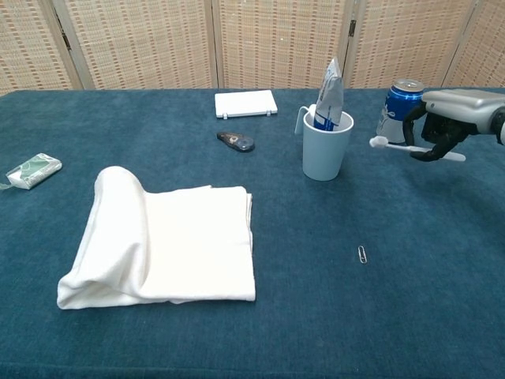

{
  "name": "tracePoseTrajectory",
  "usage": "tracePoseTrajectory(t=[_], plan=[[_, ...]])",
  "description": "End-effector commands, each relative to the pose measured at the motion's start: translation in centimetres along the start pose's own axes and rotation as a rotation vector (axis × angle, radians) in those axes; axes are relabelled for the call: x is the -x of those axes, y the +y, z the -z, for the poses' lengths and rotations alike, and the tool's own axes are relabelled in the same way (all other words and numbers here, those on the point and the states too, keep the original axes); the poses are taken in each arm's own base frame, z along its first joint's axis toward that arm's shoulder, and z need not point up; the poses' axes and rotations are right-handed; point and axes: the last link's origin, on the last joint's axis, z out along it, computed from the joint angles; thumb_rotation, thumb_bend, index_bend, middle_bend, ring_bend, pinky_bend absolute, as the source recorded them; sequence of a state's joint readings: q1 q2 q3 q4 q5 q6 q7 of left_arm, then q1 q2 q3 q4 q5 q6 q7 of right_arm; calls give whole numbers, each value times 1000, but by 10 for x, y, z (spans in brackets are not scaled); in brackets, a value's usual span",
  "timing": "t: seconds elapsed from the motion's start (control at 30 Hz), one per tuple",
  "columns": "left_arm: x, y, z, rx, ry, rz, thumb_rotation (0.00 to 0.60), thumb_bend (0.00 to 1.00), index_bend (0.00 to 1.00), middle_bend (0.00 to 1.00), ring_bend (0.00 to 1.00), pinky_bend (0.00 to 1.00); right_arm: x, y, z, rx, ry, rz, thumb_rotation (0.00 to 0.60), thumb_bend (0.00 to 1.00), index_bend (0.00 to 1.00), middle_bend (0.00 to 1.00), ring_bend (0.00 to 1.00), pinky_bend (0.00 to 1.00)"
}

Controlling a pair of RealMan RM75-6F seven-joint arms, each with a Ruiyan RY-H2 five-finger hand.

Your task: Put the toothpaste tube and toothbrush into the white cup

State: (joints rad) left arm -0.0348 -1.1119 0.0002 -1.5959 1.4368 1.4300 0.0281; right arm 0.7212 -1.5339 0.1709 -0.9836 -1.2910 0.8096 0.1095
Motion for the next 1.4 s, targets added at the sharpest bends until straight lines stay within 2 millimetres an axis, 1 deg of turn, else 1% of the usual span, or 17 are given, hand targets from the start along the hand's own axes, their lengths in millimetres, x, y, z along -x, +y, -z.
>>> tracePoseTrajectory(t=[0.03, 0.2, 0.4, 0.53, 0.67, 0.77, 0.9, 1.1, 1.23, 1.4], plan=[[-1, 1, -1, 3, 5, 1, 600, 191, 258, 218, 154, 187, -27, 0, 19, -30, 68, -168, 600, 299, 666, 959, 932, 1000], [-4, 4, -2, 17, 15, 3, 600, 192, 255, 218, 154, 187, -48, -14, 29, -88, 134, -387, 600, 298, 682, 962, 932, 1000], [-6, 3, -2, 11, 19, 2, 600, 190, 254, 218, 154, 187, -61, -26, 28, -150, 179, -619, 600, 299, 685, 961, 932, 1000], [-5, 2, 0, 7, 14, 2, 600, 190, 254, 218, 154, 187, -61, -34, 20, -181, 171, -765, 600, 298, 685, 962, 932, 1000], [-5, 3, 0, 6, 9, 1, 600, 191, 254, 218, 154, 187, -59, -42, 5, -197, 198, -860, 600, 298, 685, 962, 932, 1000], [-6, 2, -1, 5, 7, -2, 600, 191, 254, 218, 154, 187, -57, -52, -7, -212, 216, -946, 600, 298, 690, 962, 932, 1000], [-7, 1, -1, 0, 9, -3, 600, 189, 254, 217, 154, 187, -54, -60, -22, -214, 230, -999, 600, 298, 693, 962, 932, 1000], [-5, -2, 1, -13, 0, -5, 600, 190, 254, 217, 154, 187, -45, -71, -38, -214, 220, -1092, 600, 298, 697, 962, 932, 1000], [-5, -4, 2, -20, 0, -7, 600, 189, 254, 217, 154, 187, -39, -77, -44, -222, 205, -1126, 600, 298, 697, 962, 932, 1000], [-5, -5, 2, -22, -1, -9, 600, 189, 254, 217, 154, 187, -33, -80, -49, -227, 199, -1154, 600, 298, 696, 962, 932, 1000]])
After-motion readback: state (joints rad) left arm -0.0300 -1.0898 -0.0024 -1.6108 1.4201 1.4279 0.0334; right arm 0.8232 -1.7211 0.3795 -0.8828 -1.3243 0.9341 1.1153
